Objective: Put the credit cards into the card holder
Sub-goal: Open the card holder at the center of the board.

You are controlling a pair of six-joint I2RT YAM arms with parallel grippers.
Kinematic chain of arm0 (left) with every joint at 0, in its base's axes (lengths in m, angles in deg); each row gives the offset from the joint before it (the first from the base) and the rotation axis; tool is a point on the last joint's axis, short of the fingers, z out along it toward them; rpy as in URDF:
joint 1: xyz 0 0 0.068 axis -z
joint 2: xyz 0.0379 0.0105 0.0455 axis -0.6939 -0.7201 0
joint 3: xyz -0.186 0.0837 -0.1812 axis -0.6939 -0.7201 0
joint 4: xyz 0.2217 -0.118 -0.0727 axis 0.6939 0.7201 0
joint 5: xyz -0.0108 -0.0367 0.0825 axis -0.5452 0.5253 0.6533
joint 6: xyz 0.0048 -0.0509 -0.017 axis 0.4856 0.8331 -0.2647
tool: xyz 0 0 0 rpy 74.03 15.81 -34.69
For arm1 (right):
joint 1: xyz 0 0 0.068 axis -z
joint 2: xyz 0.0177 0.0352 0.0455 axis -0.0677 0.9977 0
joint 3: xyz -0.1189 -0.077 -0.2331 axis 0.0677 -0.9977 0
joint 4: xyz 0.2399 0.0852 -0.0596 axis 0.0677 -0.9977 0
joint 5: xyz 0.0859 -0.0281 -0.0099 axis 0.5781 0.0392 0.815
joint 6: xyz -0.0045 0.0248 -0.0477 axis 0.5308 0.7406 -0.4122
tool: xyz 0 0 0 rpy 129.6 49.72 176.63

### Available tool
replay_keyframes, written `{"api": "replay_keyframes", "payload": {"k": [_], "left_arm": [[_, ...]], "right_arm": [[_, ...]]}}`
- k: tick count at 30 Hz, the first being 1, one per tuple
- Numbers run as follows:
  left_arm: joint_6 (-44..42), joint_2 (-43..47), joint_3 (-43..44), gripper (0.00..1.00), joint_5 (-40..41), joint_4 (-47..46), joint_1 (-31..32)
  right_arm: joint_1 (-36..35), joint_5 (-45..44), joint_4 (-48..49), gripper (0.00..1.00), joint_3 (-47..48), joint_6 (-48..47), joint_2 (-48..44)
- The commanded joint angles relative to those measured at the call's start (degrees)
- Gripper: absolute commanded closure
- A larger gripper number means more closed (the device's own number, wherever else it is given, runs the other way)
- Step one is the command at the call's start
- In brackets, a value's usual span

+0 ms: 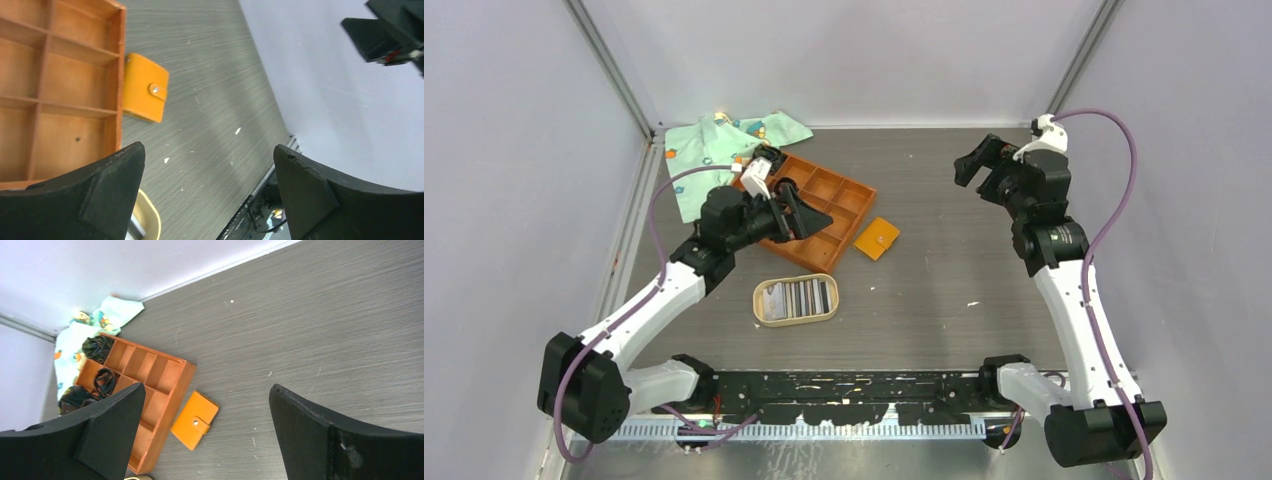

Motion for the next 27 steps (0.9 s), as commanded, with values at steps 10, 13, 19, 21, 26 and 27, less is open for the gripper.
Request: {"api": "replay_keyframes", "payload": {"k": [10, 13, 19, 21, 26, 27], "left_arm": [[3.0, -0.6, -8.0, 0.06, -3.9, -20.1, 0.9], [-5.7, -0.2, -6.3, 0.08, 6.1, -11.6, 4.9], [-14.5, -0.4, -7.3, 0.08, 18.4, -12.3, 11.2], [-13.9, 0.7, -10.7, 0.07, 21.2, -15.4, 11.3], [-10.9, 1.0, -18.1, 0.08, 21.5, -29.3, 11.6], [-11.0, 1.1, -18.4, 0.08, 21.9, -29.6, 11.8]], "right_arm": [[4.6, 52.6, 26.4, 0.01, -18.7, -11.6, 0.1], [4.6, 50.0, 15.9, 0.00, -15.2, -19.9, 5.1], [4.1, 42.0, 4.4, 0.02, -8.5, -24.4, 17.2], [3.3, 39.5, 3.6, 0.05, -7.2, -23.2, 21.2], [2.5, 34.8, 2.2, 0.16, -4.3, -18.5, 29.4], [2.5, 34.4, 2.2, 0.17, -4.0, -17.3, 31.0]]}}
